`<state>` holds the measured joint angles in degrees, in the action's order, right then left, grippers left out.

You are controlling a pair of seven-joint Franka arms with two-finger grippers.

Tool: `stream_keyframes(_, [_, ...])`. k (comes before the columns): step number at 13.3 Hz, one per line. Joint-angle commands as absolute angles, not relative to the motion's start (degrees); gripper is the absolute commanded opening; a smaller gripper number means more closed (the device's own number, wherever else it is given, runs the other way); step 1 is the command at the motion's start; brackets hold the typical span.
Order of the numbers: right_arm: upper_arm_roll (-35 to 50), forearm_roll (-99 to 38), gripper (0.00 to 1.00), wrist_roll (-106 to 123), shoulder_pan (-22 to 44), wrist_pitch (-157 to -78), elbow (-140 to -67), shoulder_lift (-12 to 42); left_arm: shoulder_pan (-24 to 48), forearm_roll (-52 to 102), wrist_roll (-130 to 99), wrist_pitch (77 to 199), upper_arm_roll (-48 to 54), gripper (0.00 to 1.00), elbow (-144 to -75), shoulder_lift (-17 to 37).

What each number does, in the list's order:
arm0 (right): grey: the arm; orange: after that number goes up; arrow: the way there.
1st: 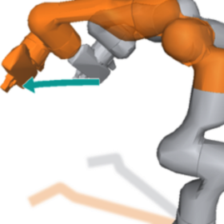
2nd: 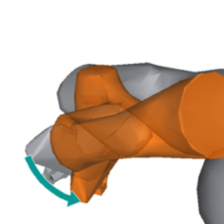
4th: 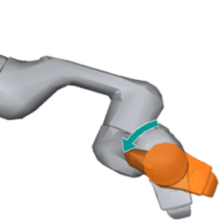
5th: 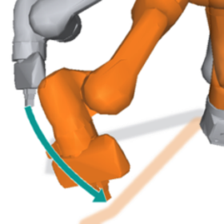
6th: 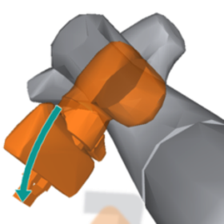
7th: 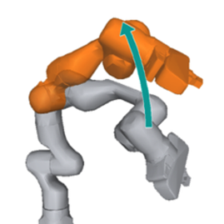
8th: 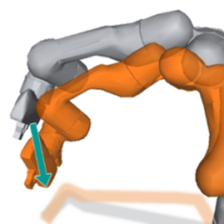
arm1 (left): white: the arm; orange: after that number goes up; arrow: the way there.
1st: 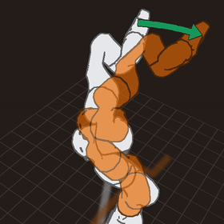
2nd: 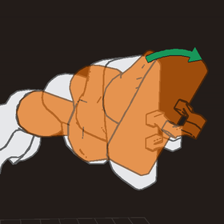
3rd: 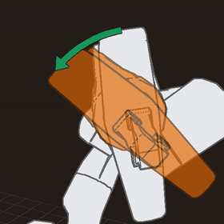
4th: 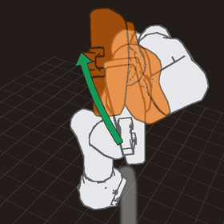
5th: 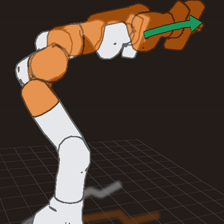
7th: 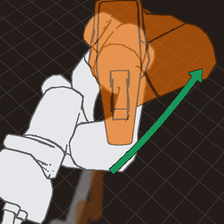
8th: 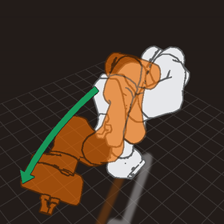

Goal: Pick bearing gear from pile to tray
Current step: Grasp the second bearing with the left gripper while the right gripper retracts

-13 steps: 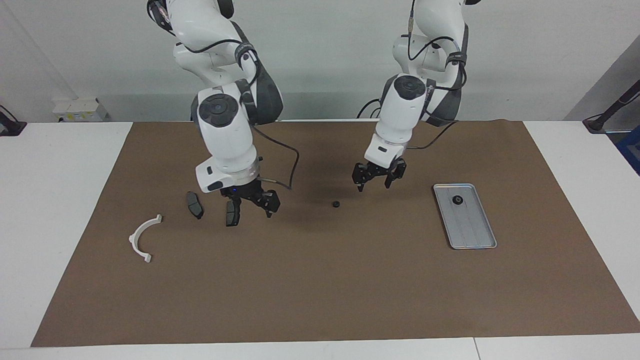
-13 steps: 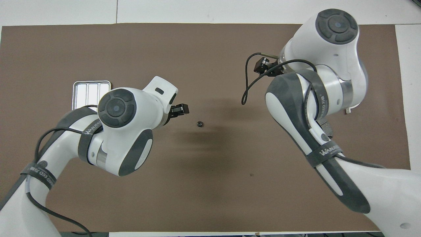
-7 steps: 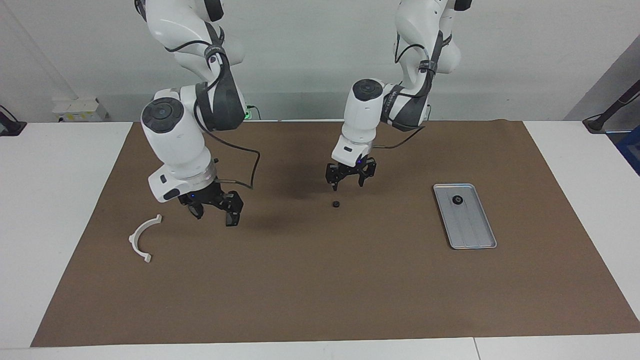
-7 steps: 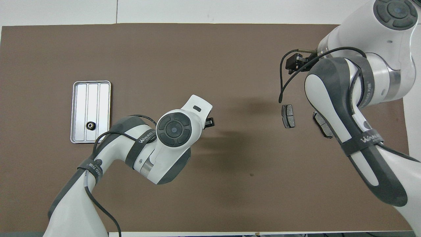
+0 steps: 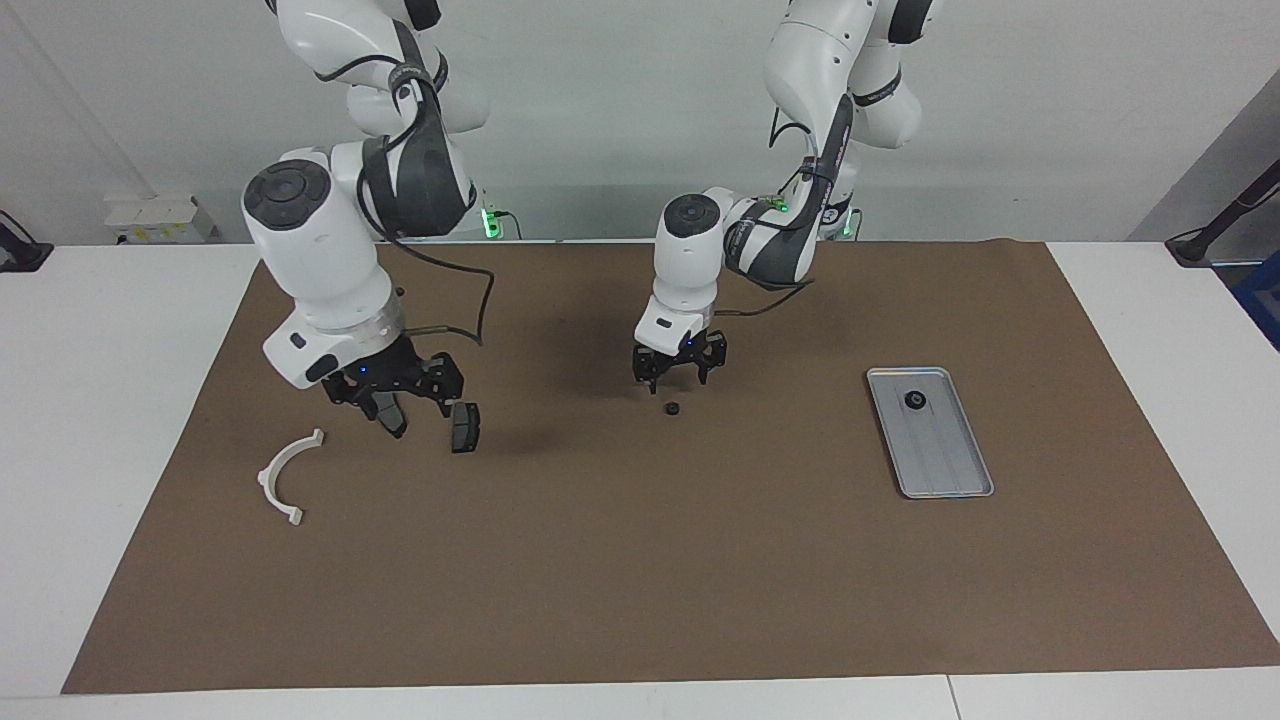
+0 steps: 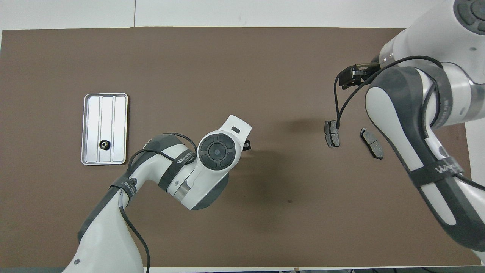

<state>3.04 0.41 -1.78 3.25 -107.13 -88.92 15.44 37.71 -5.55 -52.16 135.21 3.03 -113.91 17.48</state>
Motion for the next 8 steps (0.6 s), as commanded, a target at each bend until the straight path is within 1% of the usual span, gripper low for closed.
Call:
stream_keyframes(1, [3.5,0.3,1.0,6.6,0.9,-107.0,-95.4,7.8,38.2,-6.9,-51.9,132.3,2.5,0.94,-110.5,20.1])
stream_keyframes(2, [3.4,0.3,1.0,6.8,0.6,-106.4,-96.5,5.6,38.3,-6.9,-51.9,131.0,2.5,0.94,-108.9,21.1])
stream_keyframes(4, [3.4,0.3,1.0,6.8,0.0,-101.8,-97.6,1.3,38.3,-6.9,-51.2,130.6,2.5,0.94,-108.4,21.6])
stream_keyframes(8, [3.3,0.2,1.0,6.5,-0.4,-94.0,-97.4,-3.7,37.9,-6.3,-49.0,129.6,2.7,0.94,-107.6,22.1])
